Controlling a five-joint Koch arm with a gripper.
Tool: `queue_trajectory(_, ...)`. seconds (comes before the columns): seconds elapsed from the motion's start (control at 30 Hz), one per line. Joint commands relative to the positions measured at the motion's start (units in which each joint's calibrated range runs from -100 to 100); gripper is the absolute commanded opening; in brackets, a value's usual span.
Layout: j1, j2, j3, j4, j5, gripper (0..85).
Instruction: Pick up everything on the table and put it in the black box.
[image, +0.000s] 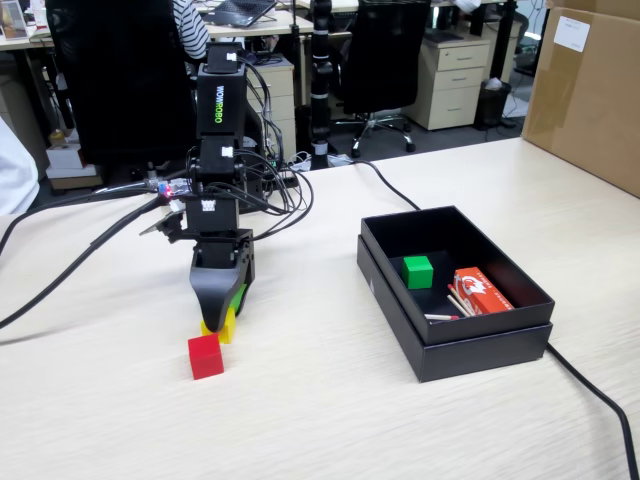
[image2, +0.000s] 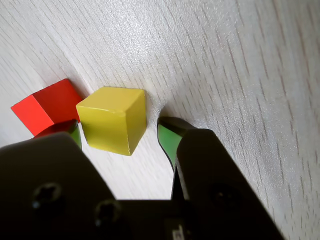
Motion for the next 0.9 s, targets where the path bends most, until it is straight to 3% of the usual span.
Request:
queue_trajectory(0.0,-0.24,-1.03,0.31,-2.04,-0.10,26.2)
queue_trajectory(0.13,-0.34,-1.03,0.58,-2.04,0.20,20.5)
queue_trajectory(0.27,-0.54,-1.03,1.12,-2.04,0.68,3.5)
queue_trajectory(0.6,2.54,-19.16,4.11,-7.57,0.63,0.9)
queue_trajectory(0.67,6.35,-27.19,6.56,-9.98,0.39,0.9)
queue_trajectory(0.73,13.58,-35.68,8.19,-10.16,-0.63,0.9)
queue_trajectory(0.87,21.98,-35.11,11.82,-10.16,-1.07,0.9)
